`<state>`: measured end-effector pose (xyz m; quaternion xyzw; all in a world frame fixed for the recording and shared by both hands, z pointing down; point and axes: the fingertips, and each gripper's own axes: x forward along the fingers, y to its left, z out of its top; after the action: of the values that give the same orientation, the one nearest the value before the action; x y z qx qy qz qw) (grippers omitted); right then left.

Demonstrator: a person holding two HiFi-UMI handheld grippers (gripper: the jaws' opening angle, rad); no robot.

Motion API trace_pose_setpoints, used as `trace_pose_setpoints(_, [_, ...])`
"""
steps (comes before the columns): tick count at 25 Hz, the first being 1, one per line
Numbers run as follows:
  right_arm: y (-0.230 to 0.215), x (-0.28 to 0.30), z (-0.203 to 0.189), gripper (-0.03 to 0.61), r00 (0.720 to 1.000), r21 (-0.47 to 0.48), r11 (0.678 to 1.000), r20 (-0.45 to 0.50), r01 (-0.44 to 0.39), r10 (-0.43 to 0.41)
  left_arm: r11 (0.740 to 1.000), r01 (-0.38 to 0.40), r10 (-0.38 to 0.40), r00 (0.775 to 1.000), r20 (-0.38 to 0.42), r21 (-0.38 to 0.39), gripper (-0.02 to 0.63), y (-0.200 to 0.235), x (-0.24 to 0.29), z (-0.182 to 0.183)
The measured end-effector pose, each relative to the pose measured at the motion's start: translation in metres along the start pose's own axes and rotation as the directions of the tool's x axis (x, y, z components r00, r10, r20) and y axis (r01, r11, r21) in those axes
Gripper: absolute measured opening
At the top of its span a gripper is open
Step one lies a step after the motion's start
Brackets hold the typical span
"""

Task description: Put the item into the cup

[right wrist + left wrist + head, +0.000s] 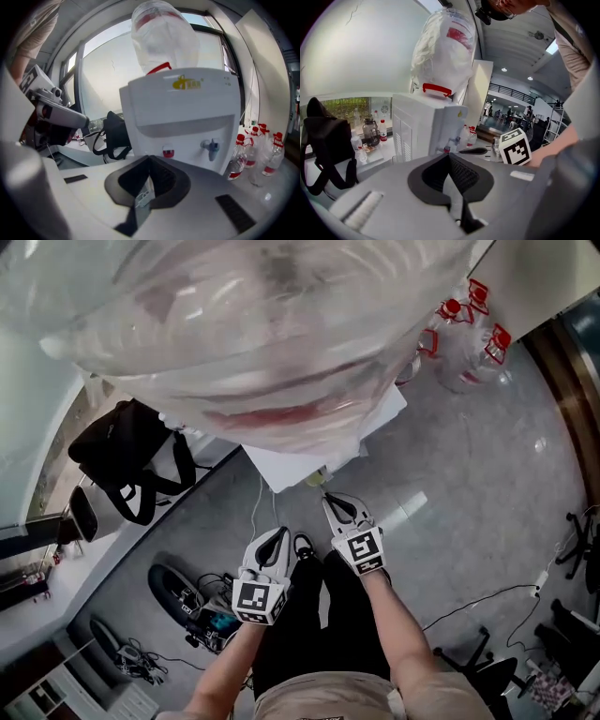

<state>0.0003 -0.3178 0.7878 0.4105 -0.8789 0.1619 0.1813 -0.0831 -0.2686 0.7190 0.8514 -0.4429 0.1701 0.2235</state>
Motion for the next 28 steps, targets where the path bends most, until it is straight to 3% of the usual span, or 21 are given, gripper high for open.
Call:
trace_pose_setpoints(10, [-0.019, 0.064, -0.050, 0.012, 1.000, 0.018, 0.999, 0.012, 0.026, -0.026, 0.999, 0.048, -0.048, 0.999, -0.026, -0.012, 0.008, 0.007, 0.029, -0.046])
trace_pose_setpoints(28, [-0.030, 0.106, -0.095, 0.012, 0.995, 0.042, 0.996, -0.069, 0.079, -0.076, 1.000, 0.020, -0.020, 0.999, -0.046, -0.010, 0.008, 0.042, 0.018, -0.072])
